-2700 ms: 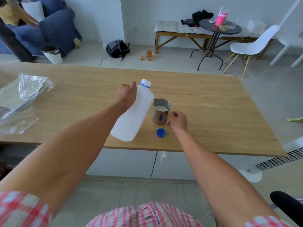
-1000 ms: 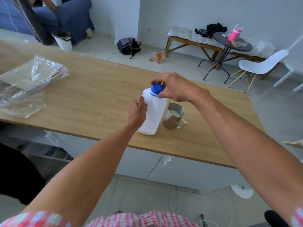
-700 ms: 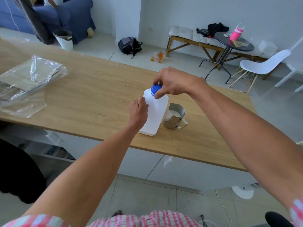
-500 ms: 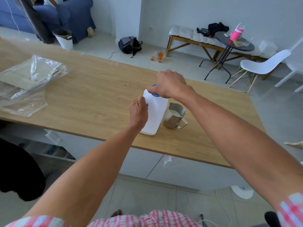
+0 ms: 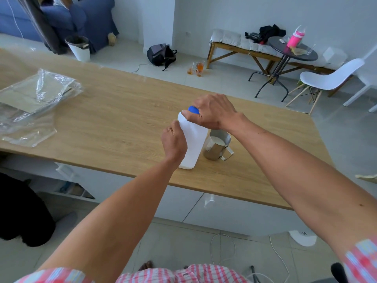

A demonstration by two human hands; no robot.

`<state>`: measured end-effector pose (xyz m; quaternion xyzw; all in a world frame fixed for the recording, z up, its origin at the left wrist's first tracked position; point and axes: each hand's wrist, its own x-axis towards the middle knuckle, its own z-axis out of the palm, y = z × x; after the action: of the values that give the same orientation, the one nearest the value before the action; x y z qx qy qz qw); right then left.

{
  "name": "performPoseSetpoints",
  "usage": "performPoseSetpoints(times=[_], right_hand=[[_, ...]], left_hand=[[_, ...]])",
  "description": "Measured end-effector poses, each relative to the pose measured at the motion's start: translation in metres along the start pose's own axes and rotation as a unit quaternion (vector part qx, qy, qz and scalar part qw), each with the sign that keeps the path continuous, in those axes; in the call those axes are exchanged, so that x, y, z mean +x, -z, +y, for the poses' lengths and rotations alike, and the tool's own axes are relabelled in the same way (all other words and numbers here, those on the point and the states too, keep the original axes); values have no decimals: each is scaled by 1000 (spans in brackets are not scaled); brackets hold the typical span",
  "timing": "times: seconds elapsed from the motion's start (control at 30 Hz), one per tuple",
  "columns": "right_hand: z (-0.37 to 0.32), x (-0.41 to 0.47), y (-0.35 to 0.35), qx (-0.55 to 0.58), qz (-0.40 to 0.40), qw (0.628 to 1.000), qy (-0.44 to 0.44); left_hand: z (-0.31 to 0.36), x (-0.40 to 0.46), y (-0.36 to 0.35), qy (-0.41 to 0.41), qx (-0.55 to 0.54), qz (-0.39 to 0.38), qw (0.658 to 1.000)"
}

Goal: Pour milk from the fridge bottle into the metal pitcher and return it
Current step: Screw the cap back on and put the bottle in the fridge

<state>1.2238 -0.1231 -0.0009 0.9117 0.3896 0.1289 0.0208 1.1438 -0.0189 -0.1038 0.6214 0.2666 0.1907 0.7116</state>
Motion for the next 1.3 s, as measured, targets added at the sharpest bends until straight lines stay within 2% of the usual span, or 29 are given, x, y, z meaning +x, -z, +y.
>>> performPoseSetpoints(times=[0.13,0.4,0.7,1.03,1.1,1.17,1.3], right_hand=[[-8,5,-2,-8,10,999,-52],[-24,8,-4,-10,-1,989,-149],[-33,1,-8,20,17,978,-209],[-30,-15,-10,94,5,964,-248],[-30,-23,-14,146,33,950,-273],[-31,-32,-21,224,85,921,-308],[-41,-50,-46,402,187,807,-391]], left_hand=[[-1,1,-9,-43,60,49,996],[-2,4,-13,-43,33,90,994],[-4,2,-13,-51,39,83,994],[7,-2,0,-40,49,-3,998],[12,-1,3,-19,34,-17,999],[17,1,5,-14,24,-30,999],[28,5,7,1,22,-50,999]])
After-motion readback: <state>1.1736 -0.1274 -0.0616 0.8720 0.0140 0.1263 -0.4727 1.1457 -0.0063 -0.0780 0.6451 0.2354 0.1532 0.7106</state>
